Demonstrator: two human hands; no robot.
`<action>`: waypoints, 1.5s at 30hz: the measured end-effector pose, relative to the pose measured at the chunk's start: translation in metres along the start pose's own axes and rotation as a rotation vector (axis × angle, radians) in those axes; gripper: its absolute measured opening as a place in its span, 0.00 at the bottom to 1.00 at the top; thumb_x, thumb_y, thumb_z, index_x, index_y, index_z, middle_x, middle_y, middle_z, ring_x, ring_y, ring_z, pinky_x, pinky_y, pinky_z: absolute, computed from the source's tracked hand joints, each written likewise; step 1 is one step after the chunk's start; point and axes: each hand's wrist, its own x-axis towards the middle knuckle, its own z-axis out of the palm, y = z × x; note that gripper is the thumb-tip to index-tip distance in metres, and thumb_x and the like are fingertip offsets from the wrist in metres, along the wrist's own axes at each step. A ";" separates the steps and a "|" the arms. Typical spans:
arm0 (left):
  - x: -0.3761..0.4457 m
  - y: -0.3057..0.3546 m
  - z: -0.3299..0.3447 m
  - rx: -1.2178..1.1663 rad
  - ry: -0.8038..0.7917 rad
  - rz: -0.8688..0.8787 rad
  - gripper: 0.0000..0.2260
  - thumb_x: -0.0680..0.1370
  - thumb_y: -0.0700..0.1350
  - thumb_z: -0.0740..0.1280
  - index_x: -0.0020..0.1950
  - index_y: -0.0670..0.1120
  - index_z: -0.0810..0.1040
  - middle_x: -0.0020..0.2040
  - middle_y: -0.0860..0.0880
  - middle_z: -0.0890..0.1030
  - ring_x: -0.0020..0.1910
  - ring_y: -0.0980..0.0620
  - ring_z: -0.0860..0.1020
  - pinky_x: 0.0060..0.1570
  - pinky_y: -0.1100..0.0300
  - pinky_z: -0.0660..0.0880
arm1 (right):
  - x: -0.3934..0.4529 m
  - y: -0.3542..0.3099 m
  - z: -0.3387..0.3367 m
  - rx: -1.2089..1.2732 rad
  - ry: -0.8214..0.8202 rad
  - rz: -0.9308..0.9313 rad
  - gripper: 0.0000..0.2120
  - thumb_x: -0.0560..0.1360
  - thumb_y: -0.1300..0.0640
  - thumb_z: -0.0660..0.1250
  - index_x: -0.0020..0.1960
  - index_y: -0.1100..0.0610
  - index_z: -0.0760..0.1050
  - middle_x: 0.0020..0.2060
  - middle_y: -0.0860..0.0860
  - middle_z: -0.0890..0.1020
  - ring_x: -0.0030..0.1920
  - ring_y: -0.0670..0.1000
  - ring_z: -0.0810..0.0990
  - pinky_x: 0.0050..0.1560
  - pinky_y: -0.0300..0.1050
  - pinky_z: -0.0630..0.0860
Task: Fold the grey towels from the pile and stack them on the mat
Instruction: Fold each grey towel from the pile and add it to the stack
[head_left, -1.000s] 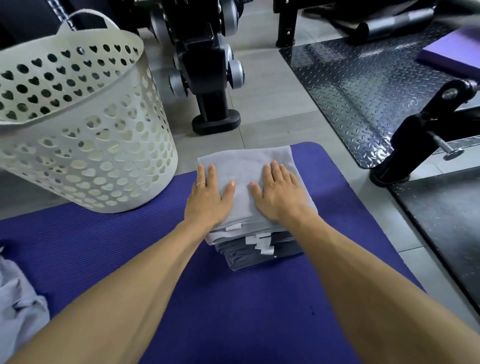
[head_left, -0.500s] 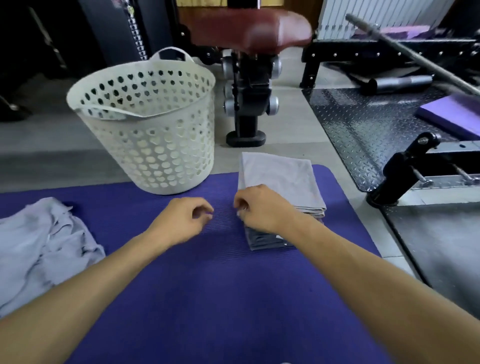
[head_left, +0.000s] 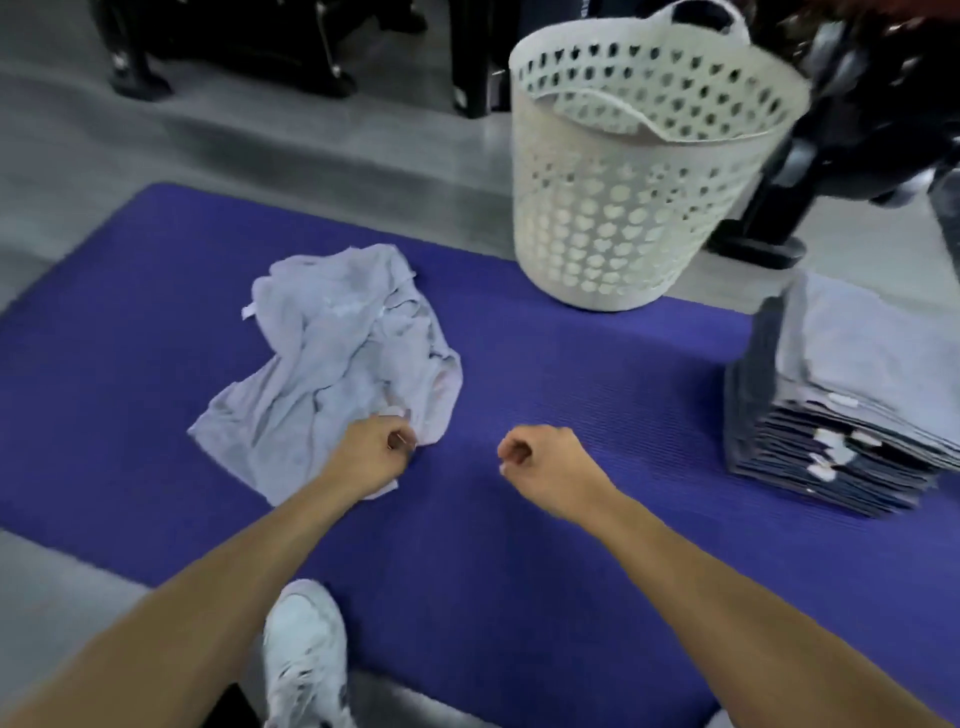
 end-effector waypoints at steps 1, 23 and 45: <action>0.001 -0.018 0.002 -0.013 0.003 -0.049 0.06 0.75 0.36 0.67 0.46 0.45 0.83 0.46 0.46 0.84 0.45 0.48 0.81 0.48 0.60 0.74 | 0.003 -0.003 0.013 0.019 -0.020 0.019 0.06 0.76 0.59 0.64 0.48 0.51 0.79 0.41 0.44 0.82 0.39 0.47 0.80 0.38 0.45 0.80; -0.002 -0.084 -0.001 -0.107 0.112 -0.112 0.08 0.74 0.39 0.72 0.53 0.44 0.83 0.44 0.49 0.81 0.44 0.48 0.80 0.50 0.50 0.78 | -0.003 0.003 0.046 0.207 -0.014 0.148 0.04 0.77 0.57 0.69 0.50 0.50 0.80 0.44 0.44 0.83 0.43 0.41 0.81 0.41 0.31 0.77; -0.137 0.133 -0.122 0.026 -0.057 0.552 0.09 0.73 0.33 0.73 0.49 0.44 0.86 0.47 0.54 0.83 0.50 0.57 0.79 0.50 0.65 0.75 | -0.114 -0.003 -0.031 0.022 0.138 -0.171 0.19 0.69 0.46 0.75 0.58 0.49 0.80 0.49 0.42 0.79 0.50 0.44 0.77 0.56 0.47 0.77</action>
